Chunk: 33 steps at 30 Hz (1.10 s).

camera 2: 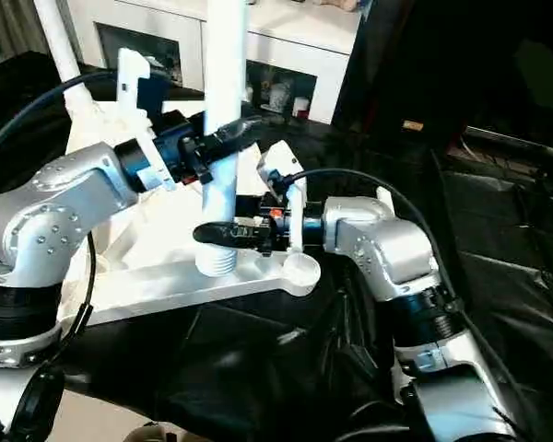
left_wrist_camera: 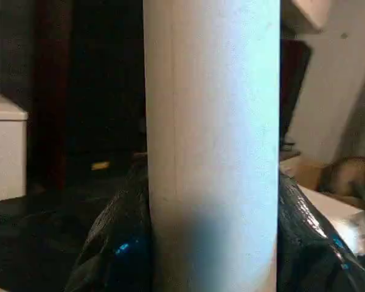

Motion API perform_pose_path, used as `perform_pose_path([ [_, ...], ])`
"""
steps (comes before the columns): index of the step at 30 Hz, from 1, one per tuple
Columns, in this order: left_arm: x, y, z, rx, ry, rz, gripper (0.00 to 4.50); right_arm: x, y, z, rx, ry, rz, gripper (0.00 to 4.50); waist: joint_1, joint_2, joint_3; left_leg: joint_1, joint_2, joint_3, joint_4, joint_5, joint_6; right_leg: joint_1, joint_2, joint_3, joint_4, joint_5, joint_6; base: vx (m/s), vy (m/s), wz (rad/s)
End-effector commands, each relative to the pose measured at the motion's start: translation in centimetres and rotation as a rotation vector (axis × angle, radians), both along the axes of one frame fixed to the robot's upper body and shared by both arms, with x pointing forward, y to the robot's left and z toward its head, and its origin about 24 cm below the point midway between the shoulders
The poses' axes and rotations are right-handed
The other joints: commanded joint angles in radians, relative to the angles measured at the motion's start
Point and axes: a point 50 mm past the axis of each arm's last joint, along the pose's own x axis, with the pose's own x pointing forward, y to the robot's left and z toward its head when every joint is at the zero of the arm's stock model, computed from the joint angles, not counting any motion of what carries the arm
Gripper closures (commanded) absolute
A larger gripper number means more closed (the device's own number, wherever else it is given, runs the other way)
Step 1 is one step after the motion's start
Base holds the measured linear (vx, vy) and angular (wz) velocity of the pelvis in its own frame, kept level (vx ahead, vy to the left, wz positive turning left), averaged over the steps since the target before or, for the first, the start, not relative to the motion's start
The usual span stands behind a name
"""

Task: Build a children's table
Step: Pick table leg

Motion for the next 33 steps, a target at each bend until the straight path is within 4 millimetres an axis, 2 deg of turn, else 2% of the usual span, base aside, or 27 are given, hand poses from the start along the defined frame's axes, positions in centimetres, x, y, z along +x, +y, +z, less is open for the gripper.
perform_pose_path([
  [1,-0.4,-0.3,1.0,-0.006,-0.055,-0.034,2.66,-0.1,-0.1,0.2,0.026,0.003,0.026,1.62,-0.001,0.019,-0.085,0.001,0.022,0.001,-0.077,-0.12,-0.023,0.076,-0.068,0.046,-0.074,-0.283,-0.126,0.0,0.0,0.0],
  [6,-0.7,-0.2,1.1,-0.006,-0.063,-0.083,2.67,-0.2,-0.3,0.2,0.039,0.006,0.067,1.62,0.0,0.021,-0.085,0.002,0.022,0.002,-0.078,-0.129,-0.02,0.076,-0.069,0.046,-0.076,-0.288,-0.131,0.0,0.0,0.0],
  [8,-0.8,-0.3,1.1,0.0,-0.064,-0.095,2.67,-0.3,-0.3,0.2,0.039,0.007,0.081,1.62,-0.001,0.019,-0.084,0.002,0.023,0.001,-0.078,-0.13,-0.021,0.076,-0.068,0.046,-0.075,-0.291,-0.13,0.0,0.0,0.0],
  [12,-1.0,-0.3,1.0,0.008,-0.065,-0.126,2.67,-0.3,-0.4,0.1,0.038,0.008,0.104,1.62,-0.001,0.02,-0.084,0.002,0.023,0.001,-0.078,-0.126,-0.021,0.076,-0.069,0.047,-0.075,-0.292,-0.131,0.0,0.0,0.0],
  [26,-1.3,-0.5,1.3,-0.027,-0.071,-0.168,2.67,0.0,0.0,-0.4,0.031,0.001,0.083,1.62,-0.001,0.022,-0.085,0.002,0.023,0.001,-0.078,-0.126,-0.024,0.077,-0.069,0.046,-0.073,-0.282,-0.139,0.0,0.0,0.0],
  [29,-1.3,-0.5,1.3,-0.022,-0.072,-0.174,2.67,0.0,0.0,-0.3,0.041,0.0,0.083,1.62,-0.001,0.026,-0.085,0.004,0.023,0.001,-0.078,-0.128,-0.025,0.076,-0.069,0.046,-0.072,-0.275,-0.142,0.0,0.0,0.0],
  [33,-1.4,-0.5,1.3,-0.018,-0.071,-0.182,2.67,0.0,0.0,-0.2,0.053,-0.001,0.085,1.62,-0.002,0.024,-0.085,0.003,0.023,0.001,-0.079,-0.133,-0.025,0.077,-0.068,0.046,-0.073,-0.278,-0.143,0.0,0.0,0.0],
])
